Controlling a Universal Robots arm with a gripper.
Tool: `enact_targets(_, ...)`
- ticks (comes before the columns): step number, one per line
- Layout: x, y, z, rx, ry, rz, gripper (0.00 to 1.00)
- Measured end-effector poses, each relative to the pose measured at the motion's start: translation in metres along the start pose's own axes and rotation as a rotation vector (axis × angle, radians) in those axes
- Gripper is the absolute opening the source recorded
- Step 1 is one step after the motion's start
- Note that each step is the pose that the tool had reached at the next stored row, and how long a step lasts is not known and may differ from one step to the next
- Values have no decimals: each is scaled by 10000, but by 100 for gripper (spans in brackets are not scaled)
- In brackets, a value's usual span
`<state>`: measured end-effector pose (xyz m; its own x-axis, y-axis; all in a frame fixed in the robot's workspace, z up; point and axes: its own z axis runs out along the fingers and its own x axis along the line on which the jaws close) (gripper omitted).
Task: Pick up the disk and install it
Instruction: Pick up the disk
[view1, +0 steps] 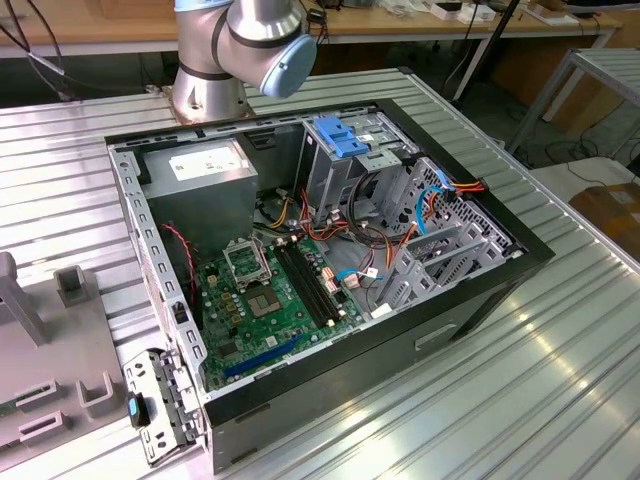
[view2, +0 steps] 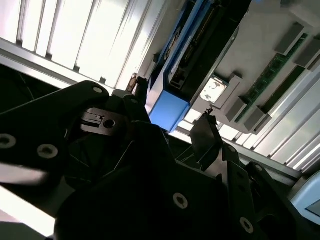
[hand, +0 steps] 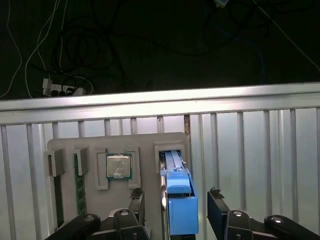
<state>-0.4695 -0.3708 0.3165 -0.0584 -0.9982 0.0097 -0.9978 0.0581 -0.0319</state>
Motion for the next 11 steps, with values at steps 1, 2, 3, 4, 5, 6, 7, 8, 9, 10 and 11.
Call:
enact_targets(1, 0, 4, 21, 0, 0, 2, 61)
enact_targets(2, 0, 6, 37, 0, -1, 2, 61)
enact_targets(3, 0, 7, 53, 0, 0, 2, 61)
enact_targets(4, -1, 8, 74, 0, -3, 2, 61)
enact_targets(5, -1, 9, 96, 0, -3, 1, 61)
enact_targets(6, -1, 10, 116, -1, -3, 2, 61)
enact_targets(7, -1, 10, 129, -2, -4, 3, 61)
enact_targets(8, -1, 11, 134, -2, -5, 6, 61)
enact_targets(9, -2, 11, 141, -1, -6, 10, 61)
enact_targets(10, -4, 11, 146, 0, -7, 14, 61)
enact_targets(11, -14, 12, 158, 0, -7, 20, 61)
